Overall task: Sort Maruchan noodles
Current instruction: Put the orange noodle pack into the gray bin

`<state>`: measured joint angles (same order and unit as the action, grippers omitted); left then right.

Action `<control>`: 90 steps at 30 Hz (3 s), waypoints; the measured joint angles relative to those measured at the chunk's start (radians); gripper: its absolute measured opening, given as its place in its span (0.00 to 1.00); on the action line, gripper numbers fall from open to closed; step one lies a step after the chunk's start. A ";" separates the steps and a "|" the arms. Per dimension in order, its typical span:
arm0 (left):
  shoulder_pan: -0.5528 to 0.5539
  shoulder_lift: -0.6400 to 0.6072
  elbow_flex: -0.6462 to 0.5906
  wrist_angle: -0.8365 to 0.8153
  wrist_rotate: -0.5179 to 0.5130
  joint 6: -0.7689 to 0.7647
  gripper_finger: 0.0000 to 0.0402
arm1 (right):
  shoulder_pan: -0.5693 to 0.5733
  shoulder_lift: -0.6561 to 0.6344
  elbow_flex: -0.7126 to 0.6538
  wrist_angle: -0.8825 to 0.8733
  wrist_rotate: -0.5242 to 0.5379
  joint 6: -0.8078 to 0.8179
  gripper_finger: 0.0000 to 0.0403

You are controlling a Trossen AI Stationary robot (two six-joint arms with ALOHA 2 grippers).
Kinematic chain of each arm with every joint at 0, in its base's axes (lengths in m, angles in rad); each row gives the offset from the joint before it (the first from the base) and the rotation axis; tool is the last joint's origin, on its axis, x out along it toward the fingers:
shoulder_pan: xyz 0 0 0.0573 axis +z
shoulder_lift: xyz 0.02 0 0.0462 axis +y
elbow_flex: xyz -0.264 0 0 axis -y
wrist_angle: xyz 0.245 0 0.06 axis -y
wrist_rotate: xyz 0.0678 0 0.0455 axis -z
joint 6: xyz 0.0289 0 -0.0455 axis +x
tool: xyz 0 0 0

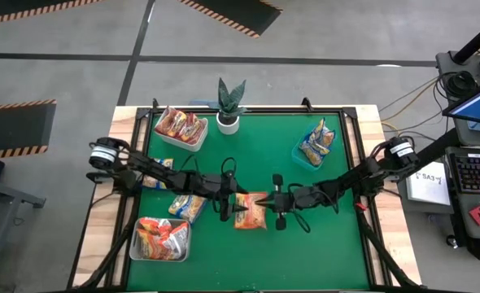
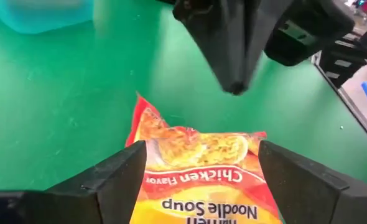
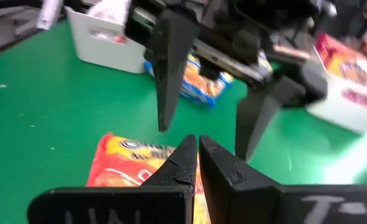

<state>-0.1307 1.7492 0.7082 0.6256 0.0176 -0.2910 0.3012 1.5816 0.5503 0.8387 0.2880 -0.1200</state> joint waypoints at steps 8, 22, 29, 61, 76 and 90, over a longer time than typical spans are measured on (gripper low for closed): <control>-0.022 -0.018 0.000 -0.146 0.034 -0.011 0.63 | -0.021 -0.081 0.000 -0.241 0.053 0.368 0.02; -0.075 -0.017 0.000 -0.180 0.035 -0.037 0.24 | -0.131 -0.157 0.000 -0.450 -0.212 0.947 0.30; -0.123 0.011 -0.005 -0.169 0.036 -0.103 0.11 | -0.132 -0.087 0.000 -0.423 -0.209 1.011 0.62; -0.093 0.178 -0.010 0.099 0.129 -0.181 0.09 | -0.165 0.264 0.141 -0.045 -0.323 0.801 0.51; -0.080 0.064 -0.019 -0.026 0.174 -0.129 0.09 | -0.164 0.219 0.141 -0.052 -0.357 0.682 0.04; -0.078 -0.317 -0.020 -0.191 -0.060 0.104 0.10 | -0.129 0.082 0.143 -0.114 -0.334 0.282 0.04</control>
<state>-0.2092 1.4319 0.6885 0.4343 -0.0425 -0.1871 0.1720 1.6631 0.6931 0.7242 -0.0456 0.1616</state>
